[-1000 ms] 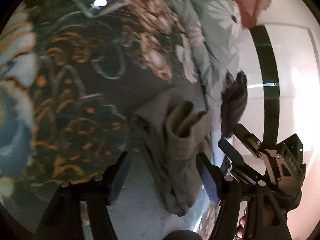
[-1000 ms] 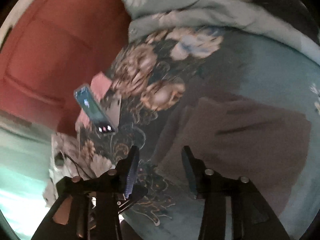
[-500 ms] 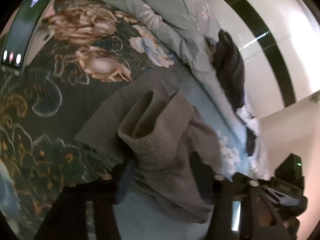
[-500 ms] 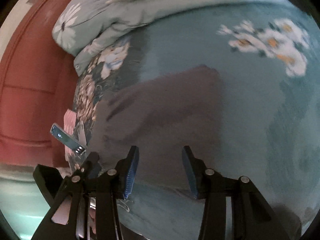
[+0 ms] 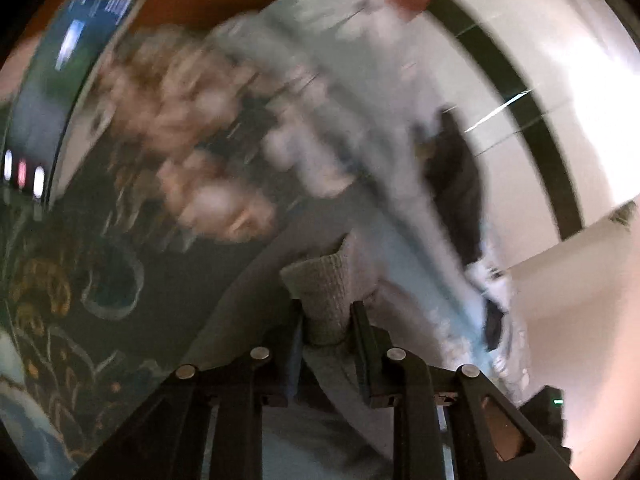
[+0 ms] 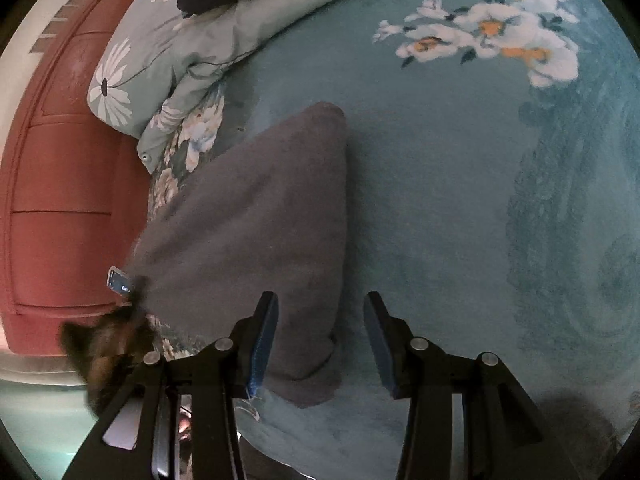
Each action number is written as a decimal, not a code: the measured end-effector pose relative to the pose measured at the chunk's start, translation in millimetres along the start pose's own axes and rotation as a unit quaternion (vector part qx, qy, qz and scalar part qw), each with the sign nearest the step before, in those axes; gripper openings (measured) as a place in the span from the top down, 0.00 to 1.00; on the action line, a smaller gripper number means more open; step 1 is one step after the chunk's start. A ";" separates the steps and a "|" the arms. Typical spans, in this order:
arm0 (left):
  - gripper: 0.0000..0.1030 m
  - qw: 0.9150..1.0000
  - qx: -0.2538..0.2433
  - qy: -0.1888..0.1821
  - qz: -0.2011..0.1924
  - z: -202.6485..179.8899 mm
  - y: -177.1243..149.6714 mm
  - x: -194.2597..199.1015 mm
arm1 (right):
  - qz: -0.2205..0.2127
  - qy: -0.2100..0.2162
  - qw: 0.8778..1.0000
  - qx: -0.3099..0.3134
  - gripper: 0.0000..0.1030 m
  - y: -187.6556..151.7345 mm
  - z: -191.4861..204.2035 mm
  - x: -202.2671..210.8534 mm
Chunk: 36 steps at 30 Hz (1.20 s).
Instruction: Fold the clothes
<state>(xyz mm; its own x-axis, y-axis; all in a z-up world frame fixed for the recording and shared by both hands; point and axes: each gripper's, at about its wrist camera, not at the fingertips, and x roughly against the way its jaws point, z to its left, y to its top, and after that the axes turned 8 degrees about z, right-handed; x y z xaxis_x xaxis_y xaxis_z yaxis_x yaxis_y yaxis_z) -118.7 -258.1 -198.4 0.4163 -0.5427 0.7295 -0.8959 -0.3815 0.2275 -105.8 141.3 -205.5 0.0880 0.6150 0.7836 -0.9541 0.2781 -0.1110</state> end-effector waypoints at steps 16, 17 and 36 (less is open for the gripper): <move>0.33 0.986 -0.072 0.148 0.024 2.3 -1.2 -5.2 | 0.033 0.036 0.999 -0.017 0.56 -12.0 -4.6 -47.8; 0.33 0.986 -0.070 0.145 0.033 6.2 1.5 -8.0 | 0.031 0.038 0.999 -0.017 0.56 -12.6 -4.3 -49.2; 0.62 0.996 0.029 -0.007 0.088 21.9 -7.4 -8.1 | 0.028 0.090 0.995 -0.023 0.81 17.4 -4.8 -14.5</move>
<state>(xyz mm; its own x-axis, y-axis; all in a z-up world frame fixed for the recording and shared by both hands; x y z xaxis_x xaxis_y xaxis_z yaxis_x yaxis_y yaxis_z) -112.0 -267.2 -220.1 0.2561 -0.6145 0.7462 -0.9451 -0.3214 0.0596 -122.3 140.8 -221.8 0.0893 0.7519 0.6531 -0.9452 0.2707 -0.1824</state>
